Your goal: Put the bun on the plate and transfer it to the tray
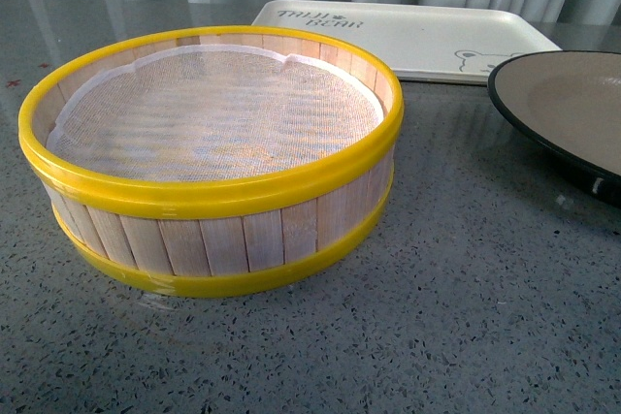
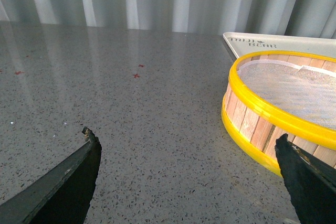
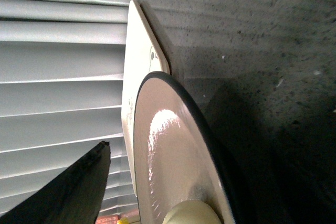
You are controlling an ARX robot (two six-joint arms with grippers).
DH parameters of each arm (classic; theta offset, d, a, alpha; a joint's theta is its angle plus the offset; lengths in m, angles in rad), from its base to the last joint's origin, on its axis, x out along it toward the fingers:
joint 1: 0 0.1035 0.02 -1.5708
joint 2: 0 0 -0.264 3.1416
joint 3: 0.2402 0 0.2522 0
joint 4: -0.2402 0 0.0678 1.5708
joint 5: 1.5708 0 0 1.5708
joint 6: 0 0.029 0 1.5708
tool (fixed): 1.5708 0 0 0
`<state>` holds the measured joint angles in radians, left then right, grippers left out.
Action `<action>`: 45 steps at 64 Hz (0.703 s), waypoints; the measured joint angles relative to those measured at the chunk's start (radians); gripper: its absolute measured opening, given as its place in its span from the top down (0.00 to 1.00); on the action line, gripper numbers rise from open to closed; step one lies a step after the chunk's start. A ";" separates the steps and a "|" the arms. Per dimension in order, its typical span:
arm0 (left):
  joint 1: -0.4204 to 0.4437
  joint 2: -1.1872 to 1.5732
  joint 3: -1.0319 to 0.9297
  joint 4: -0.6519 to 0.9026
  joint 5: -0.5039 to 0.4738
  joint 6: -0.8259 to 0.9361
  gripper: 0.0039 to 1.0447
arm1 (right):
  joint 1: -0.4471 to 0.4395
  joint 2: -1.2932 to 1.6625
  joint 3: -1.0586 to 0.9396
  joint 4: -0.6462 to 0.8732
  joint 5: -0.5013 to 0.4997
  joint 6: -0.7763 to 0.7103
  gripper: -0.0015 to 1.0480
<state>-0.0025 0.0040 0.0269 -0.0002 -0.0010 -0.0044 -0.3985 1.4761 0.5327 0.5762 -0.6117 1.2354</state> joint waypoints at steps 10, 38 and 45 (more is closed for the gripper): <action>0.000 0.000 0.000 0.000 0.000 0.000 0.06 | 0.028 0.028 0.024 0.006 0.009 0.003 0.51; 0.000 0.000 0.000 0.000 0.000 0.000 0.06 | 0.026 0.055 0.031 0.055 -0.007 -0.044 0.98; 0.000 0.000 0.000 0.000 0.000 0.000 0.06 | 0.026 0.055 0.021 0.073 -0.015 -0.052 0.98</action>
<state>-0.0025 0.0040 0.0269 -0.0002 -0.0010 -0.0044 -0.3725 1.5314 0.5533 0.6491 -0.6266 1.1835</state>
